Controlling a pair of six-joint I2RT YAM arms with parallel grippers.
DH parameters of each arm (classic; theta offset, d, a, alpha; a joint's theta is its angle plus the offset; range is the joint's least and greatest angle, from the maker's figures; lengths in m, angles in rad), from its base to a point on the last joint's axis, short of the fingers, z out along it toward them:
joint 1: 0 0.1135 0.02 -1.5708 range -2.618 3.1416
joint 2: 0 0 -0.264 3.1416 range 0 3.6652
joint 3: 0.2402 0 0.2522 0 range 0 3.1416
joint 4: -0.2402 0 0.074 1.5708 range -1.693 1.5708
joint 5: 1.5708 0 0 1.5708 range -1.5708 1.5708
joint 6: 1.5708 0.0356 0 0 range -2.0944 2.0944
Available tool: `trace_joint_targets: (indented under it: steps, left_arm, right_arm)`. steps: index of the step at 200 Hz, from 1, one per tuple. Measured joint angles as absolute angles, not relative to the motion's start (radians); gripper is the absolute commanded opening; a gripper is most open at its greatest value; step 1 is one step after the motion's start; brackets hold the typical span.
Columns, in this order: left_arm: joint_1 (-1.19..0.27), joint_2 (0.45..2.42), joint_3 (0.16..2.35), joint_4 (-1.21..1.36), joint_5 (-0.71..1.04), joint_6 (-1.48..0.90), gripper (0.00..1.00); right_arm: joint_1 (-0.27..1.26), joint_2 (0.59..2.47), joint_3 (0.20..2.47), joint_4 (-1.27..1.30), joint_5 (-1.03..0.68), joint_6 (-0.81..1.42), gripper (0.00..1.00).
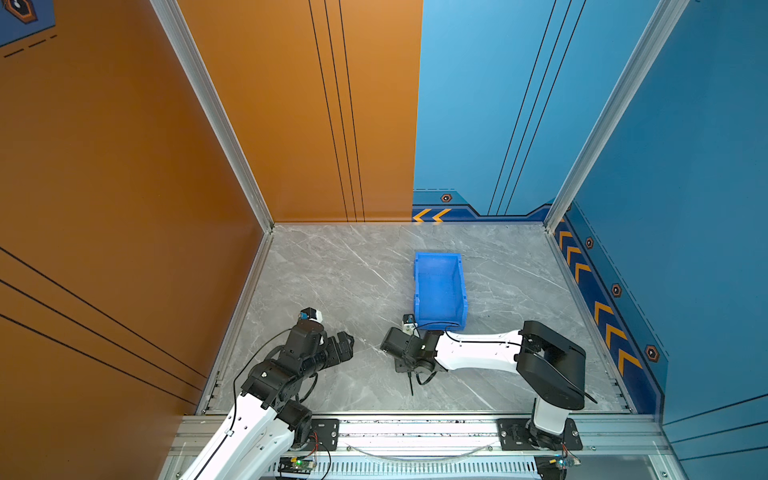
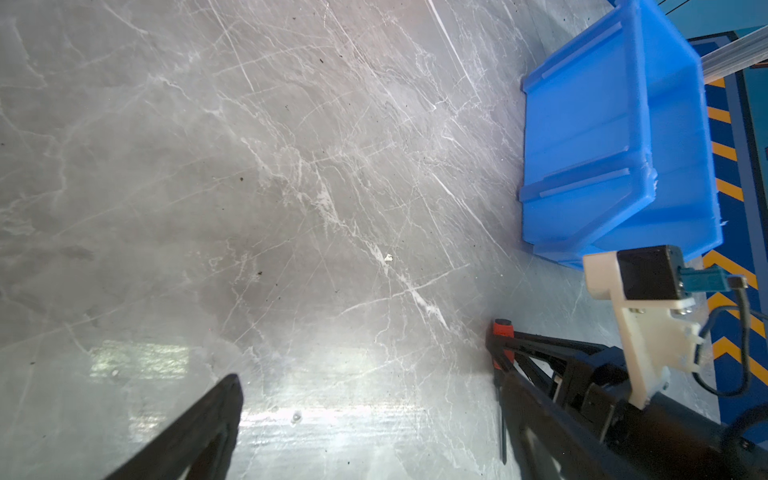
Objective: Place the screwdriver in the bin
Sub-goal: 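Lower the right gripper and close it on the red handle, then lift the screwdriver with the right gripper and carry it over the blue bin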
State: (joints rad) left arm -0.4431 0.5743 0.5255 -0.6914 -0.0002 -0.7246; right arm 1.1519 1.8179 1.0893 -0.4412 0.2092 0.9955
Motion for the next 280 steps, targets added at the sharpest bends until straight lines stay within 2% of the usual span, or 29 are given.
trace_joint_targets:
  steps: [35,63,159,222,280]
  left_arm:
    - [-0.463,0.568,0.524,-0.691,-0.011,-0.724,0.98]
    - [-0.467,0.569,0.524,-0.691,-0.015,-0.724,0.98]
    - [-0.527,0.575,0.526,-0.628,0.006,-0.659,0.98]
    - [-0.672,0.614,0.538,-0.517,0.054,-0.528,0.98]
    - [-0.819,0.756,0.602,-0.429,-0.008,-0.464,0.98]
  right_arm:
    - [1.153,1.814,1.082,-0.435,0.212,0.995,0.07]
    - [1.167,1.797,1.076,-0.449,0.224,0.993,0.04]
    - [1.204,1.518,1.099,-0.517,0.319,0.9,0.02]
    - [1.022,1.367,1.099,-0.564,0.311,0.822,0.0]
    - [0.831,1.337,1.112,-0.586,0.255,0.734,0.0]
